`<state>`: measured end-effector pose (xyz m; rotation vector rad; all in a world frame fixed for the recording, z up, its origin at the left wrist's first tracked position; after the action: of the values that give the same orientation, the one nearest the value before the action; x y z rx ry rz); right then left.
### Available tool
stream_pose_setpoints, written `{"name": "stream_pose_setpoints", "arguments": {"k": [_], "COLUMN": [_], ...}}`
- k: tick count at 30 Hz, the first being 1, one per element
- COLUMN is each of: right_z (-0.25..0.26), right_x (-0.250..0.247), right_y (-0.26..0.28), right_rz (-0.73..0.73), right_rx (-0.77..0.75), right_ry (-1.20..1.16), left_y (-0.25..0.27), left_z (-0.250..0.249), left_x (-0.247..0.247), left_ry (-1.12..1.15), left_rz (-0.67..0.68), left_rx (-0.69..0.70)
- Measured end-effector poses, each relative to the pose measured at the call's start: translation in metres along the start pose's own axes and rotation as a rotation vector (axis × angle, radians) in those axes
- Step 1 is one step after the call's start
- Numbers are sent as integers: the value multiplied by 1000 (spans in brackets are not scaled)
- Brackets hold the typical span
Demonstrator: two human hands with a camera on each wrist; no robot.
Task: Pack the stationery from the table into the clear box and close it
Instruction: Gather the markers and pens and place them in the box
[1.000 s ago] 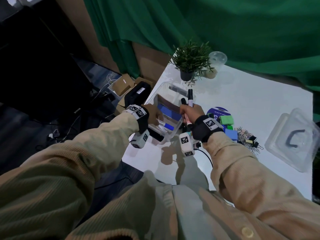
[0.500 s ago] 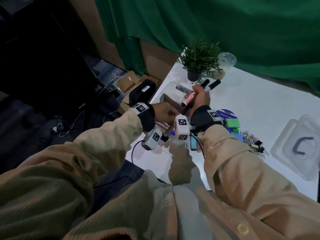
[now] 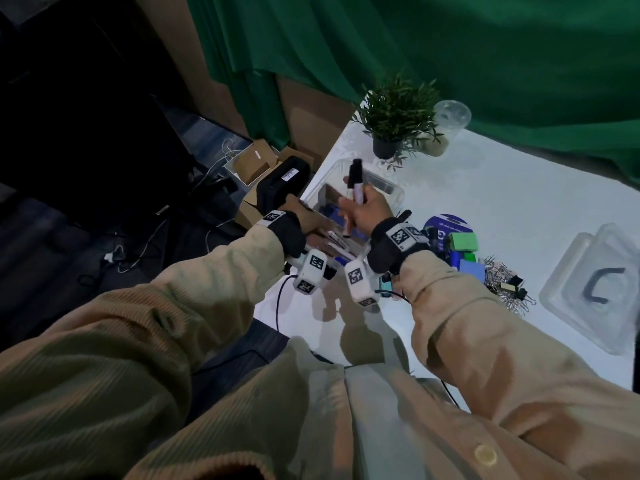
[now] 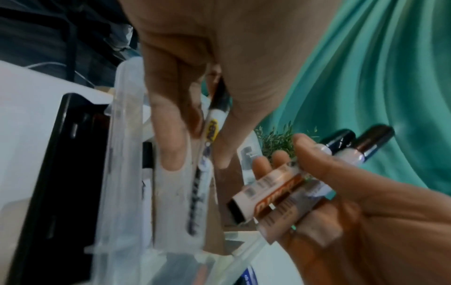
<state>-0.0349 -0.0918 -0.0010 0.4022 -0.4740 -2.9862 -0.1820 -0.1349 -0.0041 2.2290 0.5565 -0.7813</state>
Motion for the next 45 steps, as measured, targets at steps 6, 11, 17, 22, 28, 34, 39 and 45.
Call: {"name": "stream_pose_setpoints", "arguments": {"k": [6,11,17,22,28,34,39,45], "right_z": [-4,-13,-26,-48,-126,-162,-173,-170], "right_x": [12,28,13,-64,-165,-182,-177,-179], "right_y": [11,16,26,15,2,5,4,8], "right_rz": [139,222,117,-290,-472,-382,-279,-246], "right_rx": [-190,-303,-309,-227,274,370,395,318], "right_ry": [541,771,572,221,523,710,797,870], "left_y": [5,-5,-5,30,85,89,75,81], "left_z": [-7,-17,-39,-76,-75,-45,-29,-24], "left_x": [-5,-21,-36,0,99,168,178,181], "left_ry": [-567,-745,-714,-574,-573,-914,-894,-849], "left_rz": [7,-30,-215,-97,248,353,233,240], "left_rx": [342,441,526,661,725,717,623,635]}}
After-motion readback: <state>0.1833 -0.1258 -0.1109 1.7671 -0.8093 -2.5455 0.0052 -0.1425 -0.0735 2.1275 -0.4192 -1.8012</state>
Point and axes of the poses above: each hand's wrist, its own y-axis away from the middle knuckle, its own x-axis out of the palm, z = x × y, the point moved 3 cm from there along -y, towards the middle knuckle, and after that the axes turned 13 degrees about -z, right-handed, at the moved point
